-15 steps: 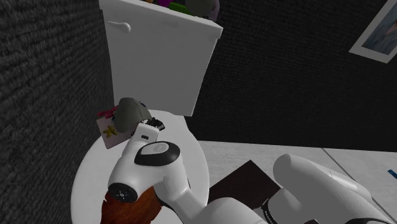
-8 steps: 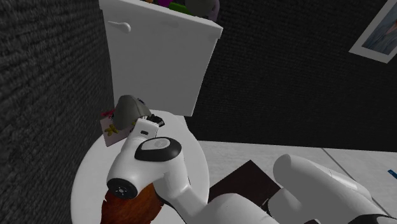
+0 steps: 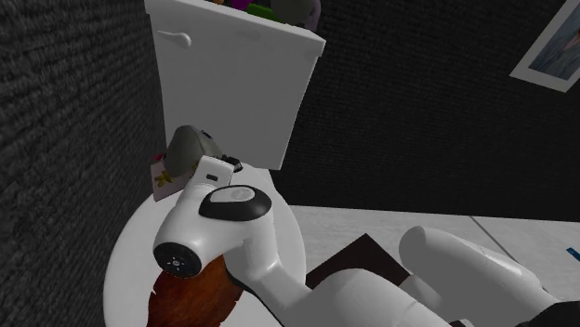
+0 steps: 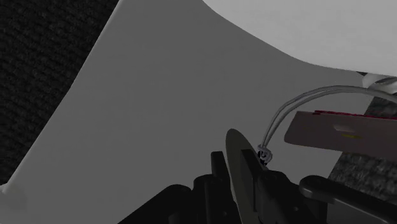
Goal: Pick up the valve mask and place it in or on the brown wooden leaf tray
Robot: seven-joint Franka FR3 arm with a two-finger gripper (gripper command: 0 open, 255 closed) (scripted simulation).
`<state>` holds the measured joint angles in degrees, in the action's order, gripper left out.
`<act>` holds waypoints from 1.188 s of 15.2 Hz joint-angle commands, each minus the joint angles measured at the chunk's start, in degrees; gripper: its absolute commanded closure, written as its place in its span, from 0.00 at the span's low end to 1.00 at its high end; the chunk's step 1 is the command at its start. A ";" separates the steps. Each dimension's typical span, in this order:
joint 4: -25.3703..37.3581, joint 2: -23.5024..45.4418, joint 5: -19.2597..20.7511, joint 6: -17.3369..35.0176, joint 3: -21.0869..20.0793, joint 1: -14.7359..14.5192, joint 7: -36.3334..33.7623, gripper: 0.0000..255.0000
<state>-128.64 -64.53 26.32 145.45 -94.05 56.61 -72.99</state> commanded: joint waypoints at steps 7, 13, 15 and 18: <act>0.36 2.32 0.97 -1.42 4.14 -1.92 3.44 1.00; -4.17 2.77 -1.16 -9.53 6.13 -15.24 3.26 1.00; -5.05 2.83 -2.09 -12.59 6.54 -19.41 3.27 1.00; -5.78 2.83 -3.62 -17.45 6.92 -25.32 3.30 1.00</act>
<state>-133.93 -61.63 23.27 129.80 -87.22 33.55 -69.54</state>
